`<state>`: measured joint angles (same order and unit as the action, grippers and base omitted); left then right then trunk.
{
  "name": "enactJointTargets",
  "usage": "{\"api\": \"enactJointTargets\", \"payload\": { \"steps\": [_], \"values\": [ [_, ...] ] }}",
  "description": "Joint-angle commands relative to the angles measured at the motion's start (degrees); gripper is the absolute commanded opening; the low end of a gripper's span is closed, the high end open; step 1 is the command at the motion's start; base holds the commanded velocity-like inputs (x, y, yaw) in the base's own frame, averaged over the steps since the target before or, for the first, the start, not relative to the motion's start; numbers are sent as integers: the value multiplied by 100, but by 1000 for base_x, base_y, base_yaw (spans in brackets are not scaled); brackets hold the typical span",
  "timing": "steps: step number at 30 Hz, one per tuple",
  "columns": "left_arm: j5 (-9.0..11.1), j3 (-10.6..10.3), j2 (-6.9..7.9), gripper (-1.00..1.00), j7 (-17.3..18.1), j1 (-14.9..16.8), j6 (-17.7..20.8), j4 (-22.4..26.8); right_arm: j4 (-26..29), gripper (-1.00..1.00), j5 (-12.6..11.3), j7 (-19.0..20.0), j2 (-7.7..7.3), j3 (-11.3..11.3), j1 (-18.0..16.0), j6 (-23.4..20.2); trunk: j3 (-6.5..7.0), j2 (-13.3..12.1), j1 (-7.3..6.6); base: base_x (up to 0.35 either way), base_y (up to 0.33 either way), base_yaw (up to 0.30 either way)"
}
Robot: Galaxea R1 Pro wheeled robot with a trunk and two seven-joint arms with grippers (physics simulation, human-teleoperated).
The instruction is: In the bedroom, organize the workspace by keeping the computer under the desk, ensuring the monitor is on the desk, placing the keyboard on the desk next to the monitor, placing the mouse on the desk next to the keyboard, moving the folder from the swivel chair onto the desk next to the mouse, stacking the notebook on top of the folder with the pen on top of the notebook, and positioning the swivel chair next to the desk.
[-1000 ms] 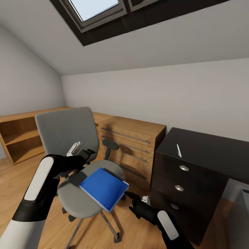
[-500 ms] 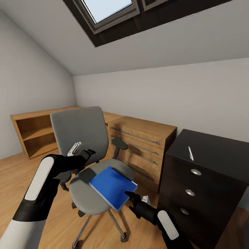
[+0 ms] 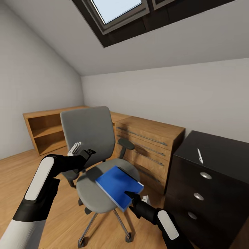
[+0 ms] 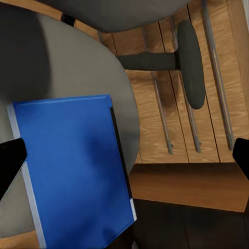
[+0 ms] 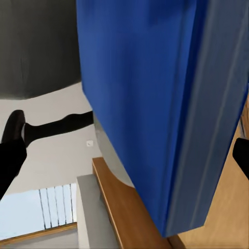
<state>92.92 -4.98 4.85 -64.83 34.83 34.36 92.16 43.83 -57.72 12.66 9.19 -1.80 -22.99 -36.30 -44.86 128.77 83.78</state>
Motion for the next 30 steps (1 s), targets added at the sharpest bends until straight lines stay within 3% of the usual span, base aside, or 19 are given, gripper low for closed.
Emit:
{"api": "enactJointTargets", "payload": {
  "steps": [1,19,20,30],
  "values": [
    [24,-3,2,100,-38,6,27,4,2,100,-7,7,4,-20,-3,-31,-6,3,-1,0,0,83],
    [24,-3,7,100,-39,-1,34,4,2,100,-5,19,0,-31,-4,-24,-6,3,-1,0,0,16],
    [24,-3,7,100,-39,-1,35,4,2,-100,-4,22,-1,-31,-4,-25,-6,3,-1,0,0,0],
    [24,-3,7,100,-39,-3,36,4,51,-100,-3,41,-13,-31,-12,-25,-6,3,-1,0,0,0]
  ]
}}
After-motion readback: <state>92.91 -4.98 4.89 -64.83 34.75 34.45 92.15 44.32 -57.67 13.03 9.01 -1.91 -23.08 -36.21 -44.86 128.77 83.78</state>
